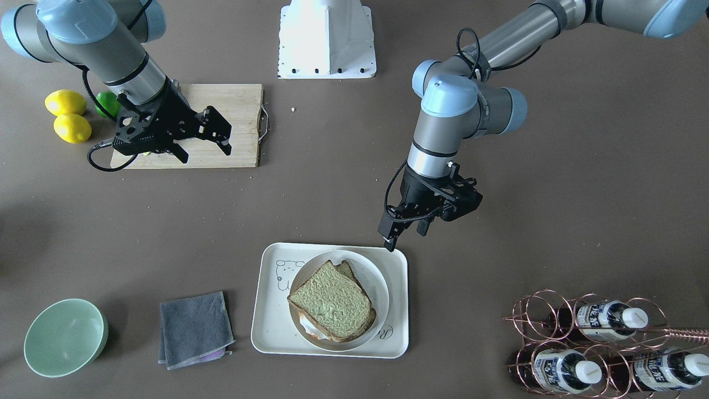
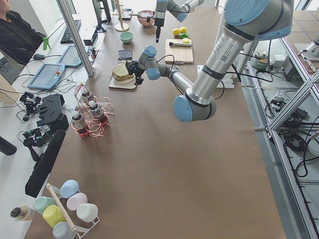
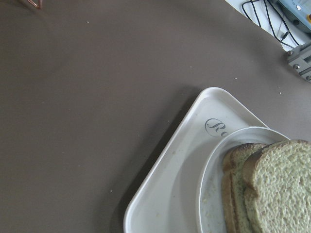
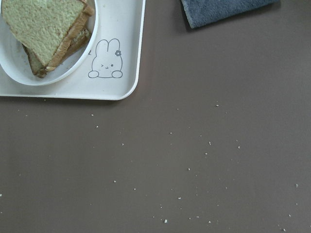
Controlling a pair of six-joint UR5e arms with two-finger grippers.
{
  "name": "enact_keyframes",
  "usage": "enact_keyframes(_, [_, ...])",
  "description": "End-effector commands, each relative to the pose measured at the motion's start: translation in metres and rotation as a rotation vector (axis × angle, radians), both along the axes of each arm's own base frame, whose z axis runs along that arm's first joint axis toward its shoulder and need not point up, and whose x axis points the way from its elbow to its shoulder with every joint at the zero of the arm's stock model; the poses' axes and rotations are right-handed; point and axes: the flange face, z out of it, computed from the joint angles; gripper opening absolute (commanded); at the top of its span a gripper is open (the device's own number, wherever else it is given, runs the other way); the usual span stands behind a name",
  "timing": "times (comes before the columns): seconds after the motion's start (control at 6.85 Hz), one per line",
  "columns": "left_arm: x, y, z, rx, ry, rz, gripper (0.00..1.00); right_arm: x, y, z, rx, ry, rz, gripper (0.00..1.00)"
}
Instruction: Make sandwich and place on tray
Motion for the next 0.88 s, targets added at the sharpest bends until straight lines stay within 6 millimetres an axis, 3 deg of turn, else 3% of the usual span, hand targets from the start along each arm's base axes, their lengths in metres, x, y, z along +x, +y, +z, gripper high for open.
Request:
enact_keyframes(0.0, [-0.090, 0.070, 0.004, 0.028, -0.093, 0.073, 0.98, 0.017, -0.011, 0.007, -0.016, 0.002, 0.006, 0.99])
enact_keyframes(0.15, [-0.126, 0.079, 0.008, 0.048, -0.168, 0.101, 0.98, 0.034, -0.024, 0.011, -0.031, -0.001, 0.023, 0.99])
enact_keyframes(0.29, [-0.155, 0.067, 0.016, 0.070, -0.246, 0.155, 0.98, 0.050, -0.036, 0.020, -0.018, 0.041, 0.006, 0.99])
enact_keyframes(0.44, [-0.206, 0.040, 0.028, 0.090, -0.324, 0.250, 0.98, 0.074, -0.051, 0.031, 0.018, 0.119, -0.028, 0.99])
enact_keyframes(0.73, [-0.347, 0.013, 0.094, 0.181, -0.443, 0.449, 0.98, 0.134, -0.074, 0.071, 0.055, 0.277, -0.100, 0.99])
